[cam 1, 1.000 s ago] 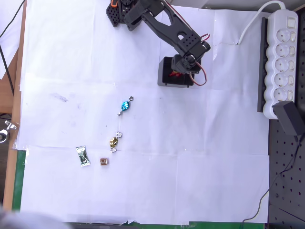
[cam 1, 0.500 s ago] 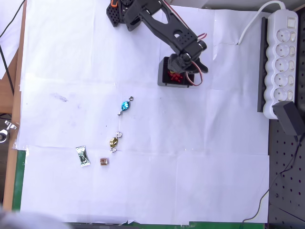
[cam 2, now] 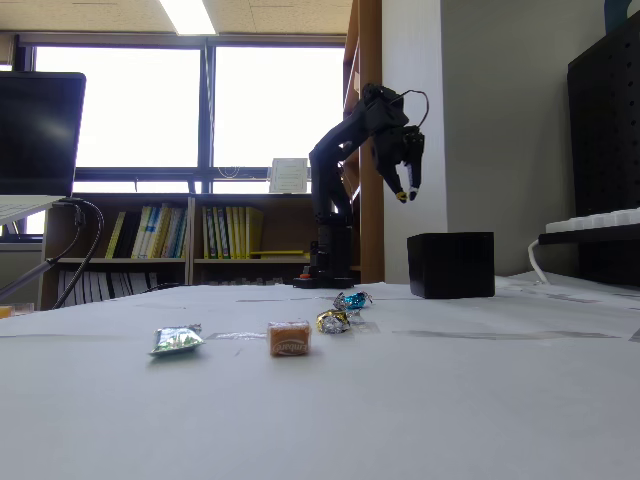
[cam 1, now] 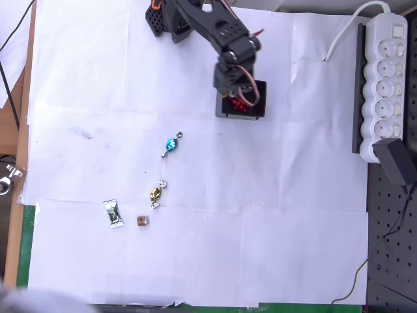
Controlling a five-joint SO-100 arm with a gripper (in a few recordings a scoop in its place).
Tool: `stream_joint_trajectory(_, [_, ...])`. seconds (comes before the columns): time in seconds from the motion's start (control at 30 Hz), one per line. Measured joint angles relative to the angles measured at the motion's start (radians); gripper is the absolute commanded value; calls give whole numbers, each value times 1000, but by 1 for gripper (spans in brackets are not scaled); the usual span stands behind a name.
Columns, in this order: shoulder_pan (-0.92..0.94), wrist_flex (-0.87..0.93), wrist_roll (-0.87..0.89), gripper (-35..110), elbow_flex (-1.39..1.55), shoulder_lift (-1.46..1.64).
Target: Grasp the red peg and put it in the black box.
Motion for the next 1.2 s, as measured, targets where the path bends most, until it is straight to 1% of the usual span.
stream_joint_trajectory(0.1, [109, -80, -48, 0, -124, -95])
stream_joint_trajectory(0.27, [284, -262, -140, 0, -388, -270])
stream_joint_trajectory(0.37, [357, -380, -202, 0, -558, -374])
stream_joint_trajectory(0.53, [414, -574, -276, 0, -848, -569])
stream_joint_trajectory(0.9, [414, -660, -316, 0, -1270, -982])
stream_joint_trajectory(1.07, [413, -680, -316, 0, -1394, -1123])
stream_joint_trajectory(1.2, [397, -681, -347, 0, -1436, -1186])
